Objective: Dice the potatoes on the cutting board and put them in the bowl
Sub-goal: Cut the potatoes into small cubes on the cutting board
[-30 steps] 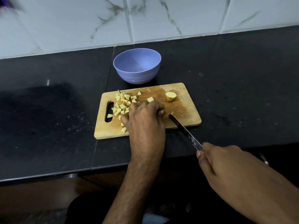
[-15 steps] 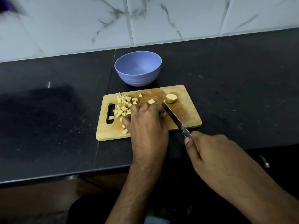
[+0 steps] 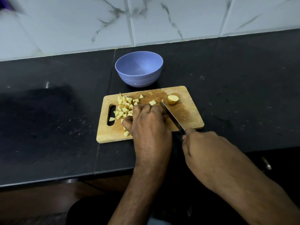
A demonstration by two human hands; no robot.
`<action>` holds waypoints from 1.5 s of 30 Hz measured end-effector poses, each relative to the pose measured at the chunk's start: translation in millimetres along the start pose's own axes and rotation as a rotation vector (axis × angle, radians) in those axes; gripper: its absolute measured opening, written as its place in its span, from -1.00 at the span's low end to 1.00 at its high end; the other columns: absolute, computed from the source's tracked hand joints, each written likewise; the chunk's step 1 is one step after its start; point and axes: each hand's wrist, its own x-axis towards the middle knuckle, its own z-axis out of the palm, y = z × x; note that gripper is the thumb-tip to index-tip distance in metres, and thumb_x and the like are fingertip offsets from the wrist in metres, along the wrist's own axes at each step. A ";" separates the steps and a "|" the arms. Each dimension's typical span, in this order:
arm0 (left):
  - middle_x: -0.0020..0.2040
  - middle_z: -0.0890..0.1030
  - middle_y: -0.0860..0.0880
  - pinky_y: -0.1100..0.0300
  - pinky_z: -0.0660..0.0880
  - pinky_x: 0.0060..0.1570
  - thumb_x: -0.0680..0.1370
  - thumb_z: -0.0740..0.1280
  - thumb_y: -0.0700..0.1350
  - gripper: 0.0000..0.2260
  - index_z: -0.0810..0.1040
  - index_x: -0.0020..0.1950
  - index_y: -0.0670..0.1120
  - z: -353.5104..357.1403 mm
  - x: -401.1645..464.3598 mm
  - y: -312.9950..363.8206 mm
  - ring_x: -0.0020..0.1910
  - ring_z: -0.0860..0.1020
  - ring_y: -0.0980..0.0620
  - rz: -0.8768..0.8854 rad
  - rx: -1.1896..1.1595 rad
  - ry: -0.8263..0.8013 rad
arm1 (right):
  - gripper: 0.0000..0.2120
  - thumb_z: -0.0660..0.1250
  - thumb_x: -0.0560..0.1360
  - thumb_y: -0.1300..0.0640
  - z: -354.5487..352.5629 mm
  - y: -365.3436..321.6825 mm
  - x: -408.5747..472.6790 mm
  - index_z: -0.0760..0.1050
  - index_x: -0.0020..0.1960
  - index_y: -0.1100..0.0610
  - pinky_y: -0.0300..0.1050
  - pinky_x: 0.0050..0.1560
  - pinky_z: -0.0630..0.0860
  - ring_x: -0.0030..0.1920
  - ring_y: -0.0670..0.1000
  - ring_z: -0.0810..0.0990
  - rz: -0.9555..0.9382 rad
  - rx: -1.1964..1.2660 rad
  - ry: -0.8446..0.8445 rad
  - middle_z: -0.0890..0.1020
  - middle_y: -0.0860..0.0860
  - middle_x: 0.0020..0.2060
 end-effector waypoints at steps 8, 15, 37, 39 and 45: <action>0.03 0.60 0.14 0.06 0.10 0.14 0.62 0.32 -0.03 -0.95 0.58 0.03 0.07 0.8 0.3 -4.3 0.22 0.37 0.06 -0.042 -0.068 0.063 | -0.76 -0.02 0.67 -0.07 -33.9 -4.6 -21.7 0.24 -0.14 -0.04 -0.17 -0.22 0.50 -0.31 -0.09 0.50 -0.004 0.044 -0.172 0.49 -0.06 -0.29; 0.06 0.59 0.16 0.05 0.10 0.19 0.60 0.36 -0.03 -0.95 0.56 0.04 0.08 0.1 0.7 -5.1 0.22 0.36 0.08 -0.080 -0.121 0.087 | -0.76 -0.08 0.65 -0.16 -36.5 -2.0 -25.7 0.23 -0.10 -0.11 -0.27 -0.44 0.26 -0.41 -0.15 0.39 -0.001 -0.002 -0.052 0.44 -0.11 -0.35; 0.35 0.33 0.08 0.00 0.08 0.23 0.43 0.38 -0.19 -0.67 0.57 0.08 0.20 -0.9 4.1 -6.2 0.41 0.18 0.04 0.151 -0.188 -0.127 | -0.66 -0.05 0.64 -0.20 -42.1 12.3 -27.1 0.22 -0.22 -0.06 -0.30 -0.45 0.22 -0.42 -0.15 0.45 0.015 0.061 -0.118 0.47 -0.09 -0.36; 0.37 0.31 0.10 -0.03 0.09 0.25 0.40 0.35 -0.17 -0.60 0.55 0.14 0.24 -3.5 4.5 -6.5 0.42 0.16 0.07 0.189 -0.232 -0.169 | -0.67 -0.04 0.64 -0.20 -42.6 12.5 -26.5 0.24 -0.22 -0.07 -0.30 -0.45 0.22 -0.42 -0.15 0.45 0.018 0.074 -0.124 0.47 -0.09 -0.37; 0.29 0.37 0.13 -0.06 0.14 0.19 0.38 0.31 0.02 -0.84 0.59 -0.07 0.18 -5.1 2.3 -5.7 0.40 0.20 0.06 0.223 -0.281 -0.173 | -0.65 -0.03 0.63 -0.20 -40.3 12.1 -23.7 0.20 -0.25 -0.06 -0.28 -0.44 0.22 -0.43 -0.13 0.45 0.008 0.052 -0.090 0.47 -0.07 -0.38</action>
